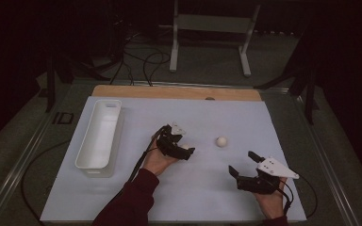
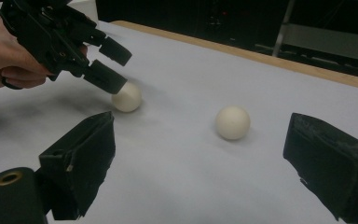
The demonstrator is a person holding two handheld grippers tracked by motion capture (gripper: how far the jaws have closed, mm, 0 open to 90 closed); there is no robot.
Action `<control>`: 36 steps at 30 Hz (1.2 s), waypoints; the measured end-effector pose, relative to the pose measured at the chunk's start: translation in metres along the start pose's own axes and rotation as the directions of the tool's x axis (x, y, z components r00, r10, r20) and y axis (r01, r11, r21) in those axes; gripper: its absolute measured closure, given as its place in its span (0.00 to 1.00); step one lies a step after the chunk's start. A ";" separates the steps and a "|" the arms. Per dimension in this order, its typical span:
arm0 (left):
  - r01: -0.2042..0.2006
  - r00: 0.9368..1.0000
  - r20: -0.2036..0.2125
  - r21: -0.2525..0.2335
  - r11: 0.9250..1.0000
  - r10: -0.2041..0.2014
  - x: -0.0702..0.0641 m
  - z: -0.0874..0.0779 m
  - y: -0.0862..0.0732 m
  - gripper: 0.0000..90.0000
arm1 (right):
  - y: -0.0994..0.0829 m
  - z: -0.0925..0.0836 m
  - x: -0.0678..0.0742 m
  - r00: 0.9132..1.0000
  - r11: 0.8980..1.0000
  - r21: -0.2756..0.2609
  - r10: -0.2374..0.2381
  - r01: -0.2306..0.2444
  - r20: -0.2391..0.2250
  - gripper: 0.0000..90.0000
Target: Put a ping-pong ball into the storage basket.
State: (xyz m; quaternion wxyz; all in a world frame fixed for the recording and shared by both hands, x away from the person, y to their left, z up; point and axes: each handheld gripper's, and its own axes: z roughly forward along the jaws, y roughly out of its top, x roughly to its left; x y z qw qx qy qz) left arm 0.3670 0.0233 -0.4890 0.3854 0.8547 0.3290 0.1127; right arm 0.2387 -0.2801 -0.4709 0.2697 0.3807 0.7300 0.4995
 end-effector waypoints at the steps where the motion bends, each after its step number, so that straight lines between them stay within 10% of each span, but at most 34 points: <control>1: 0.002 1.000 0.001 0.003 1.000 -0.002 0.000 0.001 0.000 0.17 | 0.000 0.000 0.000 1.000 1.000 0.000 0.001 -0.001 0.001 0.09; 36: -0.022 0.999 0.035 0.121 0.992 0.018 0.001 0.020 -0.008 0.50 | 0.000 -0.004 -0.001 1.000 1.000 -0.004 0.002 -0.002 0.009 0.09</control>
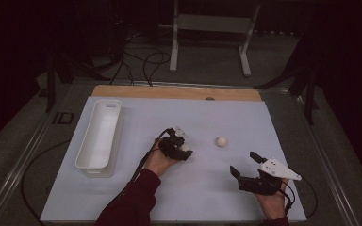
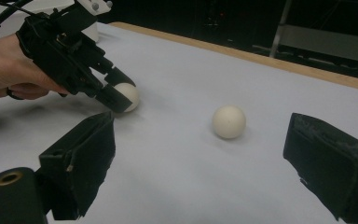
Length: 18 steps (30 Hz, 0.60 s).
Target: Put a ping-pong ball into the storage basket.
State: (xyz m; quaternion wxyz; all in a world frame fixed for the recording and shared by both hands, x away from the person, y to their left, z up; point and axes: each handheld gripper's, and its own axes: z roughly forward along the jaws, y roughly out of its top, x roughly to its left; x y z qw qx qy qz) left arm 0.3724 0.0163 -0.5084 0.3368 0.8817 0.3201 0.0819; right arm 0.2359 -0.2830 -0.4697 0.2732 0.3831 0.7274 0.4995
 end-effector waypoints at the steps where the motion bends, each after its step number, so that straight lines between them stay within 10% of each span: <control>1: -0.002 1.000 0.000 0.000 1.000 0.002 0.000 0.000 0.000 0.56 | 0.000 0.000 0.000 1.000 1.000 0.000 0.000 0.000 -0.001 0.09; 18: -0.022 0.999 -0.037 -0.031 0.999 0.020 -0.003 -0.015 0.004 0.57 | 0.000 0.001 0.001 1.000 1.000 0.002 0.001 -0.001 -0.005 0.09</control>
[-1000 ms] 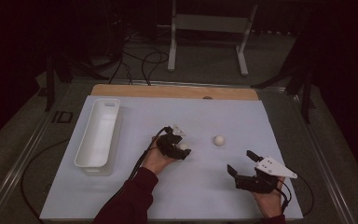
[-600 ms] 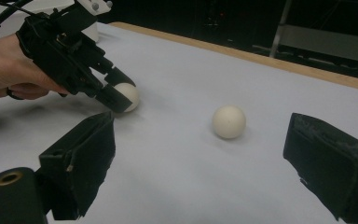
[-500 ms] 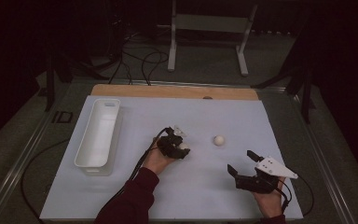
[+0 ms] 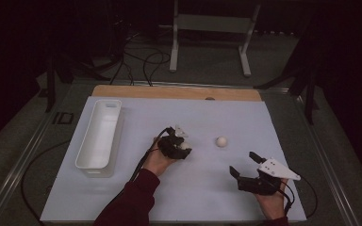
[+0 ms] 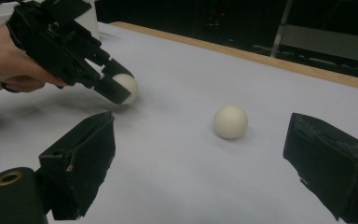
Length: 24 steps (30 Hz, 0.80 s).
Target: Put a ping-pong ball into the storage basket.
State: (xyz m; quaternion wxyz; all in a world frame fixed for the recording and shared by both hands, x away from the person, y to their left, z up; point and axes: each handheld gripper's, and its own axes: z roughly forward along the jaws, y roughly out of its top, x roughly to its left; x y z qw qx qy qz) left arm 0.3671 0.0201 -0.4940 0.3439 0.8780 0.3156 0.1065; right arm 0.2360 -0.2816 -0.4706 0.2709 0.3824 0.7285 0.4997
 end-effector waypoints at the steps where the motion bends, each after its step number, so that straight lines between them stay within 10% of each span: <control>1: 0.000 1.000 0.000 0.000 1.000 0.000 0.000 0.000 0.000 0.57 | 0.000 0.000 0.000 1.000 1.000 0.000 0.000 0.000 0.000 0.09; 24: 0.004 1.000 -0.024 -0.041 0.999 -0.005 0.002 -0.032 0.013 0.57 | -0.001 0.001 0.001 1.000 1.000 -0.001 -0.001 0.001 -0.002 0.09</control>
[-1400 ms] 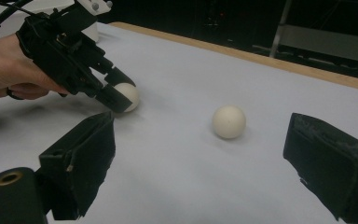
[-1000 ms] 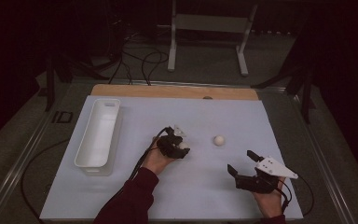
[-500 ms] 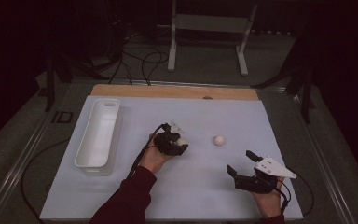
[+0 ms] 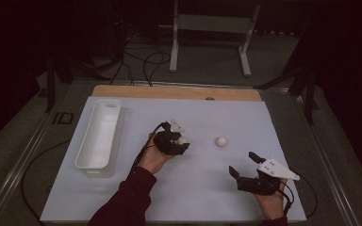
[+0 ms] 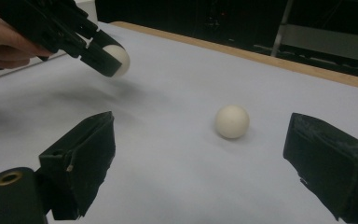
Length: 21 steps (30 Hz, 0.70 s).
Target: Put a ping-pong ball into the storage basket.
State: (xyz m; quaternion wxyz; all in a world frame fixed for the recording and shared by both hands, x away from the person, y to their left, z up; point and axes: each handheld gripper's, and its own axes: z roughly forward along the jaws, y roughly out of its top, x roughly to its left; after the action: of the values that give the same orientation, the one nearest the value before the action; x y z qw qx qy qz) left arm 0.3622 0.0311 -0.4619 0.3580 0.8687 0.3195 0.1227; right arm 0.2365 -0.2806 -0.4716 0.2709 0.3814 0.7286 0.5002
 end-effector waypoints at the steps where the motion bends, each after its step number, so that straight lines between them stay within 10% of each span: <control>1: 0.001 1.000 0.000 -0.004 1.000 -0.001 0.000 -0.001 0.001 0.57 | 0.000 0.000 0.000 1.000 1.000 0.001 0.000 0.000 0.000 0.09; 21: -0.002 1.000 -0.003 -0.019 1.000 0.002 0.000 -0.024 0.012 0.57 | 0.000 -0.001 0.000 1.000 1.000 -0.001 0.001 -0.001 0.001 0.09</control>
State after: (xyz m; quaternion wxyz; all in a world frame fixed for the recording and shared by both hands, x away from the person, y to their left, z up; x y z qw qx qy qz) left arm 0.3575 0.0381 -0.4359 0.3658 0.8653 0.3181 0.1275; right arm 0.2361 -0.2810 -0.4711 0.2713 0.3819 0.7280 0.5005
